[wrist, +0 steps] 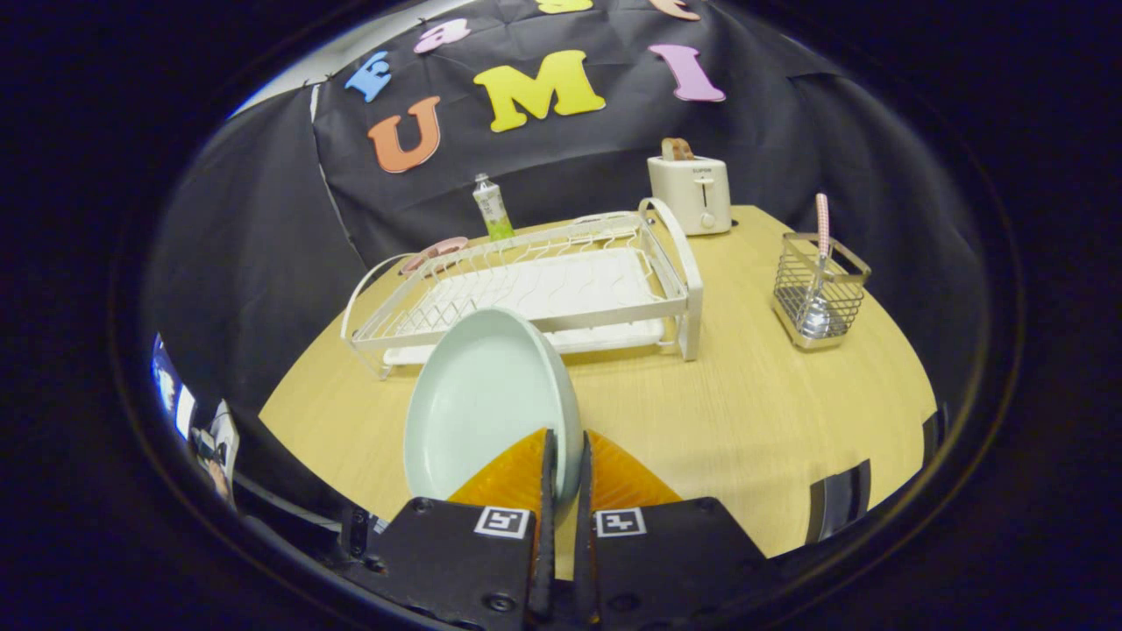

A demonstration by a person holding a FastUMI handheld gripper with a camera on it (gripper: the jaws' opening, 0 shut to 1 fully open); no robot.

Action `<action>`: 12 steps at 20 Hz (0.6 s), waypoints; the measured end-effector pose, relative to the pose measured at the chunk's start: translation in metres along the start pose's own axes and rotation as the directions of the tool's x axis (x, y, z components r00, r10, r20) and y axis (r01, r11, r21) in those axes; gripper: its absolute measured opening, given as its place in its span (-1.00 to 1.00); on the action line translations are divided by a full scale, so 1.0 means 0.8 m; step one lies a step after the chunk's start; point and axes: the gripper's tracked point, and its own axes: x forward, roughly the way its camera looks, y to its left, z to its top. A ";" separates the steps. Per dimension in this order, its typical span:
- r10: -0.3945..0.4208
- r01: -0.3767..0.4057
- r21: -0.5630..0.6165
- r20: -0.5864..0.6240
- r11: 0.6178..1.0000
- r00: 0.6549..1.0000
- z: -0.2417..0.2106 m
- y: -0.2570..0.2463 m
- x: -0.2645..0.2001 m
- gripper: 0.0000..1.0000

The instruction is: Take the plate from the dish rack, then take the spoon from the basket and place it into the plate.

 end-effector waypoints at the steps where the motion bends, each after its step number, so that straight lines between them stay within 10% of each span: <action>1: 0.013 -0.013 0.009 -0.001 1.000 1.000 -0.002 -0.005 0.006 -0.71; 12: 0.000 0.000 0.023 -0.002 1.000 1.000 -0.025 -0.057 0.030 -0.36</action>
